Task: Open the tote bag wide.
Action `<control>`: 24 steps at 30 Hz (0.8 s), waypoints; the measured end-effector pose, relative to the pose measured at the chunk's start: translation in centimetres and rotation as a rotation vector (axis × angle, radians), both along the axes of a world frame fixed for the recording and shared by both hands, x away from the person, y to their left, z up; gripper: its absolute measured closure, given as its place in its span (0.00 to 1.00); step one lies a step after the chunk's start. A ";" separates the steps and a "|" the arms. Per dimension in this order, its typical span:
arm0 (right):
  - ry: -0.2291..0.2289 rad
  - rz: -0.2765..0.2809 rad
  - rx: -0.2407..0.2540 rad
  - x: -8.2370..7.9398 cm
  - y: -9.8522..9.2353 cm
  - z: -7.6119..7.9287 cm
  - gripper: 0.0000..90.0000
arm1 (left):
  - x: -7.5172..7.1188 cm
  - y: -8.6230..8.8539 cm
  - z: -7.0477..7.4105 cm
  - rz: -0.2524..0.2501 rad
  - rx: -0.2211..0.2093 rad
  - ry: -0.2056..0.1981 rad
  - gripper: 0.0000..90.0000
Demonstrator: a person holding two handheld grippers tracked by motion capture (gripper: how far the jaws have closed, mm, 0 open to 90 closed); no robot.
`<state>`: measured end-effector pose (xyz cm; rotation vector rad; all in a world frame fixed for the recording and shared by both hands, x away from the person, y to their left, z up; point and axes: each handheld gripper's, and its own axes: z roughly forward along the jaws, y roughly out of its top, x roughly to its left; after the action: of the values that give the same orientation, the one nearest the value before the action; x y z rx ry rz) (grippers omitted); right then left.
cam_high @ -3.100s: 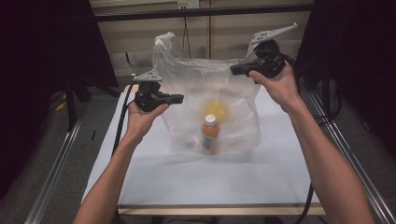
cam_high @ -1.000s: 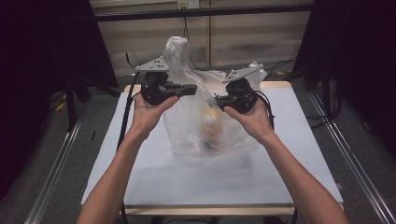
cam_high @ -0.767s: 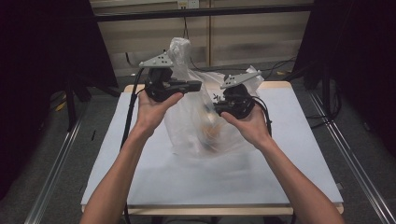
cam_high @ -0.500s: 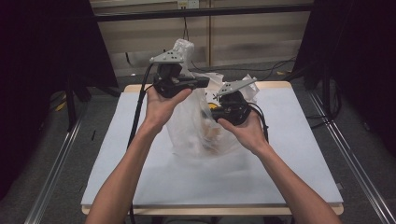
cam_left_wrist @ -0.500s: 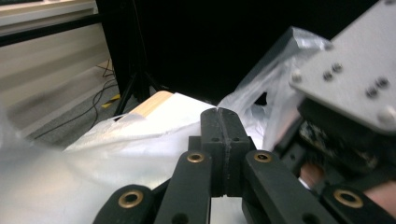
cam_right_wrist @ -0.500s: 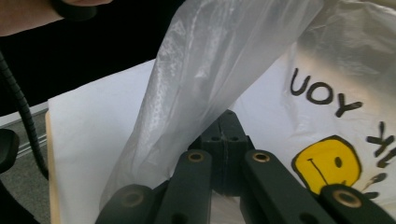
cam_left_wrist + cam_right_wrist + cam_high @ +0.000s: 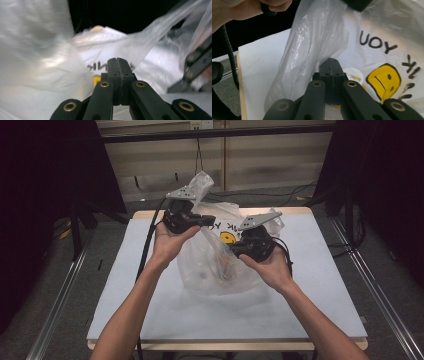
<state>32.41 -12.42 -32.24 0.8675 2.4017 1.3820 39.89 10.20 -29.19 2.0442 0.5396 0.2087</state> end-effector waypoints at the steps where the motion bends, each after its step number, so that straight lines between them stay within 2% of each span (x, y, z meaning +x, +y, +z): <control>1: -0.010 -0.010 -0.005 -0.3 -0.3 0.0 1.00 | -0.2 0.1 -0.3 -0.003 -0.001 0.002 1.00; 5: -0.012 -0.028 0.006 -0.7 -1.0 -0.3 1.00 | -1.1 0.6 -1.5 -0.013 0.010 0.011 1.00; 7: -0.010 -0.038 0.021 -1.0 -1.7 -0.7 1.00 | -1.7 1.0 -2.4 -0.025 0.006 0.019 1.00; 10: -0.004 -0.051 0.026 -1.1 -2.3 -1.2 1.00 | -2.0 1.0 -3.1 -0.027 0.000 0.020 1.00; 13: -0.003 -0.055 0.034 -1.1 -2.5 -1.6 1.00 | -2.4 1.0 -3.9 -0.027 0.030 0.030 1.00; 14: 0.001 -0.056 0.044 -1.1 -2.7 -2.0 1.00 | -2.5 0.9 -4.4 -0.029 0.030 0.042 1.00; 17: 0.002 -0.061 0.043 -1.1 -2.8 -2.3 1.00 | -2.4 0.9 -4.8 -0.025 0.038 0.043 1.00; 19: 0.000 -0.070 0.047 -1.1 -2.9 -2.6 1.00 | -2.4 1.0 -5.3 -0.028 0.017 0.059 1.00; 23: 0.006 -0.076 0.057 -1.0 -3.2 -3.1 1.00 | -2.4 1.3 -6.2 -0.017 0.029 0.075 1.00; 24: 0.021 -0.078 0.060 -1.0 -3.4 -3.5 1.00 | -2.3 1.5 -6.8 -0.017 0.032 0.089 1.00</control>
<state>31.46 -15.78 -35.75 0.9844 2.3256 1.4287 37.55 11.66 -35.98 2.0959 0.5773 0.1170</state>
